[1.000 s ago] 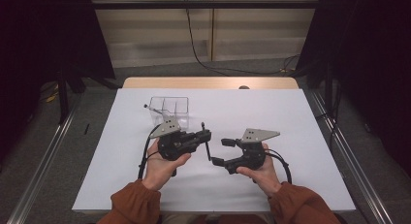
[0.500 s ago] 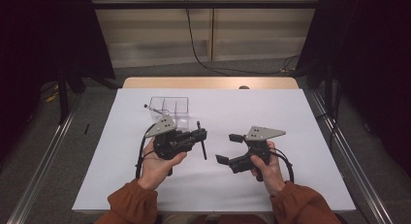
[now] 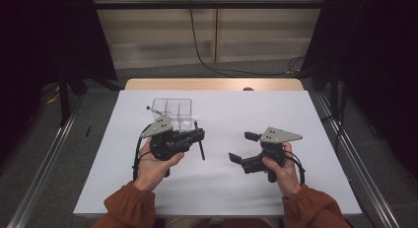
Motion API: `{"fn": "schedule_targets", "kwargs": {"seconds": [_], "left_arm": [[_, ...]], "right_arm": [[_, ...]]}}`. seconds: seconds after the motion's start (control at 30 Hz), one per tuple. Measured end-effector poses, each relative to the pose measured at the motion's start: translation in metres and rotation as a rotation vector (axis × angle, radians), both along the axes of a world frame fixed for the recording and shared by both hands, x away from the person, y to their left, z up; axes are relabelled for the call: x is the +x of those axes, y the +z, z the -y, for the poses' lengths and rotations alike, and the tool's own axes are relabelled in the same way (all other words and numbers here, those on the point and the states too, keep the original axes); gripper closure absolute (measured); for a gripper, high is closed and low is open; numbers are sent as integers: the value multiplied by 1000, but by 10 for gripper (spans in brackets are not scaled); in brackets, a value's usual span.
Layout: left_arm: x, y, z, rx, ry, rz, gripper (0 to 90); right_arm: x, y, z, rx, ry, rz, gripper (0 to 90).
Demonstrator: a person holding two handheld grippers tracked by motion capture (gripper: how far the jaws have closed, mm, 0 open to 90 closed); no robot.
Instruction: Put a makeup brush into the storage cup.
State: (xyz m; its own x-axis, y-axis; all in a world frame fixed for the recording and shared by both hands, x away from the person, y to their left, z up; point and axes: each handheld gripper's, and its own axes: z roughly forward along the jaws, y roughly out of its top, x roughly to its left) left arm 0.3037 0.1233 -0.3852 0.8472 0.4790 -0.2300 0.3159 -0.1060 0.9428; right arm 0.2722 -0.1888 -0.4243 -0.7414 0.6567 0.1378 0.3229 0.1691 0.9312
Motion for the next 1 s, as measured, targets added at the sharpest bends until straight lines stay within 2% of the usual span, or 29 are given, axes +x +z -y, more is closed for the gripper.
{"fn": "schedule_targets", "kwargs": {"seconds": [0.2,0.37,0.47,0.6,0.7,1.0], "left_arm": [[-1,1,-8,17,15,3,838],[0,0,-14,19,29,1,838],[1,0,-17,18,33,-4,838],[2,0,-18,22,29,-3,838],[2,0,-18,28,28,-3,838],[4,1,-29,28,55,-1,838]], "right_arm": [[-6,-5,19,13,-53,11,33],[-12,-8,32,5,-111,49,22],[-16,-10,39,14,-142,39,15],[-22,-13,48,-8,-160,36,8],[-26,-14,56,-8,-200,43,5],[-37,-14,77,-5,-259,51,0]]}}
